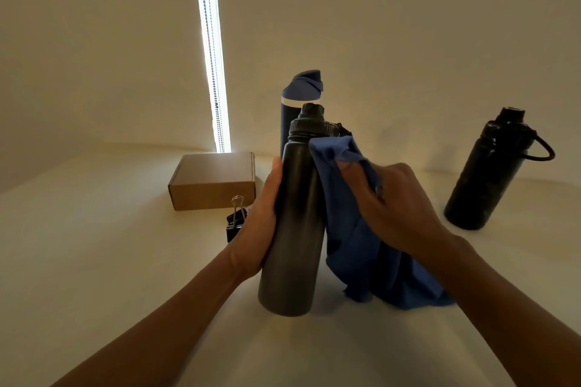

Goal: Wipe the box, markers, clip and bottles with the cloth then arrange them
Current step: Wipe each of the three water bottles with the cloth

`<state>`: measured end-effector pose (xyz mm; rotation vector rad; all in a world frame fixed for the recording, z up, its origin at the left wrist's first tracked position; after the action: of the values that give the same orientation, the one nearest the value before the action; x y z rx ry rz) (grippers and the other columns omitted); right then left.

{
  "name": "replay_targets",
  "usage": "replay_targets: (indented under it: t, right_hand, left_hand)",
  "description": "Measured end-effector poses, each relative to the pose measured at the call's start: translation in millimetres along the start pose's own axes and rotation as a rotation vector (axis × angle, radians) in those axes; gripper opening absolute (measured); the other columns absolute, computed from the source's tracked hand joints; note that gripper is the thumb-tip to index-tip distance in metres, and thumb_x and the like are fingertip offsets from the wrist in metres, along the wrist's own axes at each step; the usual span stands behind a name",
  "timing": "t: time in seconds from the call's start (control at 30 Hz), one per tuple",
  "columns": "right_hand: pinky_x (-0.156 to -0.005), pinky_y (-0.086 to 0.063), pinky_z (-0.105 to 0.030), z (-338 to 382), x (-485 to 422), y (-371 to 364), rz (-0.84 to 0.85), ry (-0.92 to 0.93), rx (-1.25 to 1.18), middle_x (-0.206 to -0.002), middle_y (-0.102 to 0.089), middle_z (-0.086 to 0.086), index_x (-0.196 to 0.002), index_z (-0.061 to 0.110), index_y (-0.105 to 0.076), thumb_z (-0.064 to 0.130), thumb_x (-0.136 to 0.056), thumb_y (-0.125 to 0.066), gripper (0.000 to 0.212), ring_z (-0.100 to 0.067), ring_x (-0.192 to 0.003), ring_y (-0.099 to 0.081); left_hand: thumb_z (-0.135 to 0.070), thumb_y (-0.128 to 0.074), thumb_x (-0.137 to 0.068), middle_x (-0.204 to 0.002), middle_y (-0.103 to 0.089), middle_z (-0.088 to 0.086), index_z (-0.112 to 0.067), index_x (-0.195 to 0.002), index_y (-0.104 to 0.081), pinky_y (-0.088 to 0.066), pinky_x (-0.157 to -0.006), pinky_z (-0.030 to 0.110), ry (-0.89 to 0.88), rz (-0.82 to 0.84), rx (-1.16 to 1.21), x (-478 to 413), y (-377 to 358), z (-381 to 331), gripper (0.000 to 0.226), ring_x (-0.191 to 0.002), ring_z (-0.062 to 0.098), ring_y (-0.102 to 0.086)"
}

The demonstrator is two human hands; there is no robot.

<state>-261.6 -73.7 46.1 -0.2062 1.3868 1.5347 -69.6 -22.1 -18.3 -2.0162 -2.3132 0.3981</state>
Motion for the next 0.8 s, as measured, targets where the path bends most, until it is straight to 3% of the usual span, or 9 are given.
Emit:
replay_targets:
  t: [0.1,0.27,0.37,0.47,0.6,0.7,0.73,0.8]
  right_hand:
    - [-0.039,-0.026,-0.013,-3.9,13.8,2.4,-0.009,-0.182,-0.192,-0.039,-0.042,0.011,-0.056,0.026,-0.041,0.035,-0.104,-0.047,0.05,-0.007,-0.034,-0.039]
    - [-0.04,-0.025,-0.022,2.4,36.1,0.4,0.001,-0.315,-0.279,-0.041,-0.038,0.003,-0.053,0.019,-0.041,0.054,-0.098,-0.043,0.057,-0.009,-0.035,-0.034]
    - [-0.04,-0.026,-0.015,9.1,34.6,5.4,-0.102,-0.315,-0.295,-0.041,-0.044,0.007,-0.055,0.023,-0.045,0.053,-0.097,-0.042,0.051,-0.007,-0.036,-0.04]
    - [-0.044,-0.039,-0.013,18.6,33.3,5.2,-0.135,-0.248,-0.319,-0.049,-0.054,0.017,-0.06,0.033,-0.046,0.055,-0.097,-0.044,0.043,-0.001,-0.047,-0.053]
    - [-0.052,-0.04,-0.008,4.4,36.0,-8.8,-0.047,-0.314,-0.289,-0.051,-0.045,0.013,-0.064,0.03,-0.046,0.019,-0.102,-0.055,0.04,0.004,-0.056,-0.057]
    - [-0.05,-0.038,-0.009,10.8,36.7,-4.4,-0.093,-0.186,-0.19,-0.055,-0.047,0.016,-0.069,0.034,-0.051,0.037,-0.102,-0.048,0.033,0.001,-0.054,-0.055]
    - [-0.054,-0.04,-0.01,14.3,37.5,-1.4,-0.103,-0.127,-0.174,-0.061,-0.054,0.016,-0.077,0.03,-0.058,0.043,-0.102,-0.047,0.03,0.004,-0.06,-0.057]
    - [-0.067,-0.047,-0.015,19.7,39.4,2.6,-0.108,-0.02,-0.102,-0.093,-0.065,0.011,-0.109,0.028,-0.059,0.045,-0.1,-0.048,0.022,0.006,-0.082,-0.058]
  left_hand:
    - [-0.095,-0.05,-0.07,-0.124,-0.072,0.017,-0.021,-0.141,-0.056,-0.062,-0.084,0.042,-0.016,0.05,-0.039,3.6,1.5,-4.3,0.103,-0.107,0.032,-0.074]
    - [-0.095,-0.055,-0.071,-0.131,-0.066,0.015,-0.019,-0.148,-0.049,-0.06,-0.089,0.042,-0.108,0.07,-0.116,4.3,-1.2,-13.5,0.108,-0.119,0.036,-0.067]
    - [-0.092,-0.054,-0.075,-0.132,-0.066,0.011,-0.023,-0.148,-0.049,-0.061,-0.088,0.04,-0.13,0.063,-0.132,4.1,-1.4,-13.8,0.101,-0.121,0.033,-0.067]
    - [-0.087,-0.051,-0.075,-0.12,-0.072,-0.003,-0.035,-0.138,-0.054,-0.061,-0.078,0.029,-0.119,0.024,-0.122,7.2,-2.5,-15.3,0.082,-0.115,0.02,-0.07]
    - [-0.086,-0.048,-0.07,-0.121,-0.071,-0.01,-0.045,-0.132,-0.056,-0.061,-0.08,0.028,-0.119,0.01,-0.123,8.0,-4.1,-15.6,0.075,-0.119,0.015,-0.068]
    - [-0.09,-0.045,-0.078,-0.126,-0.07,-0.005,-0.038,-0.137,-0.056,-0.061,-0.088,0.036,-0.124,0.014,-0.131,9.0,-2.5,-17.3,0.079,-0.121,0.018,-0.067]
    - [-0.091,-0.044,-0.078,-0.126,-0.07,-0.005,-0.038,-0.137,-0.056,-0.061,-0.089,0.036,-0.121,0.011,-0.132,9.2,-2.3,-17.8,0.08,-0.121,0.018,-0.067]
    - [-0.092,-0.044,-0.077,-0.125,-0.071,-0.007,-0.04,-0.137,-0.056,-0.061,-0.091,0.036,-0.113,0.005,-0.144,9.7,-1.4,-18.3,0.081,-0.122,0.018,-0.067]
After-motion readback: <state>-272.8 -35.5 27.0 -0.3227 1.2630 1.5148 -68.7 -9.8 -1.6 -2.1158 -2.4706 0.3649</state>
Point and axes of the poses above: each hand's wrist, its own x-axis away from the middle knuckle, its own y-axis out of the back of the hand, z = x × y, the point moved 1 cm from there along -x, towards the middle knuckle
